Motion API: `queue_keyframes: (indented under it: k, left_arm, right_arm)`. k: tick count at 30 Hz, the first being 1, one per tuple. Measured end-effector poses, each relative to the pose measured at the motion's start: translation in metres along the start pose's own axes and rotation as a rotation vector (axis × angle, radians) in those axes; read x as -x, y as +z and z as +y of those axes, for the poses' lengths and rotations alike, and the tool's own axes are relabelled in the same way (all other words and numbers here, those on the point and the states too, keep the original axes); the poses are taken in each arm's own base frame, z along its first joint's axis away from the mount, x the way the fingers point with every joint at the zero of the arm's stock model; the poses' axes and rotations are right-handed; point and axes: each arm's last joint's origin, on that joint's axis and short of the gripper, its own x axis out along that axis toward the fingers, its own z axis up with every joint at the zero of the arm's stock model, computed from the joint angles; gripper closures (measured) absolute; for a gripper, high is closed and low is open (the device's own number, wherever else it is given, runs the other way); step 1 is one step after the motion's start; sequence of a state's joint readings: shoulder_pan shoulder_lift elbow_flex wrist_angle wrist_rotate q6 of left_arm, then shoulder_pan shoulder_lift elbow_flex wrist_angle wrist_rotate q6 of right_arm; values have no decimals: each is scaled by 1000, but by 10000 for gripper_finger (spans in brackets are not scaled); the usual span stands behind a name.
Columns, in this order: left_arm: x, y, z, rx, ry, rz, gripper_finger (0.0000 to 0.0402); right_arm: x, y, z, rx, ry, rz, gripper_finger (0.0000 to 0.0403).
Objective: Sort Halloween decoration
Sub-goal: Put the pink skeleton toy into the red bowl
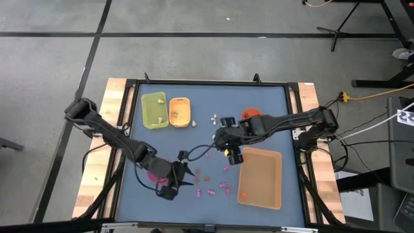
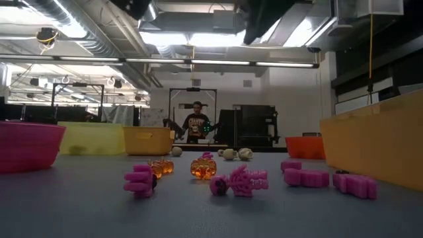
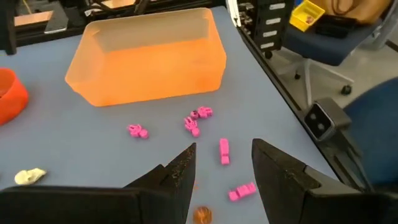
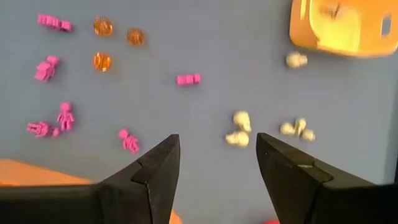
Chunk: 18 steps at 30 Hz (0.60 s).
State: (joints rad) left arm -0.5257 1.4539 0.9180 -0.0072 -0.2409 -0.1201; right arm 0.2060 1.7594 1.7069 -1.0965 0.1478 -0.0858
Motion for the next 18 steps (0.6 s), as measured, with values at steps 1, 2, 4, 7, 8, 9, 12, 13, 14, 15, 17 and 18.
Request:
queue_keyframes:
  k: [1, 2, 4, 7, 8, 9, 12, 13, 14, 15, 17, 18]
  left_arm:
    - [-3, 0, 2, 6, 5, -8, 260]
    - [-6, 1, 4, 13, 12, -20, 260]
    - [-13, 1, 9, 28, 27, -40, 260]
    - [-22, 3, 16, 52, 19, -84, 260]
    - [-26, 3, 18, 57, 10, -96, 260]
    - [-30, 4, 20, 64, 0, -111, 260]
    - [-40, 4, 25, 79, 1, -147, 260]
    - [-43, 3, 27, 83, 7, -154, 260]
    - [-46, 2, 29, 87, 12, -157, 260]
    - [-49, 0, 30, 87, 16, -154, 260]
    - [-54, -2, 30, 89, 18, -154, 260]
    - [-56, -3, 29, 89, 16, -156, 260]
  right_arm:
    - [2, -1, 1, -2, -1, 5, 193]
    - [3, -2, 1, -1, -6, 13, 194]
    - [6, -3, 6, 4, -11, 10, 193]
    - [10, -4, 11, 3, -20, 7, 193]
    - [11, -4, 12, 5, -19, 4, 194]
    - [12, -4, 12, 6, -19, 4, 194]
    - [12, -4, 13, 8, -18, -1, 193]
    - [12, -4, 13, 7, -18, -1, 193]
    - [12, -4, 13, 7, -16, -1, 194]
    - [12, -4, 13, 7, -16, -1, 194]
    - [12, -4, 13, 6, -14, -1, 194]
    - [12, -3, 13, 3, -14, -3, 194]
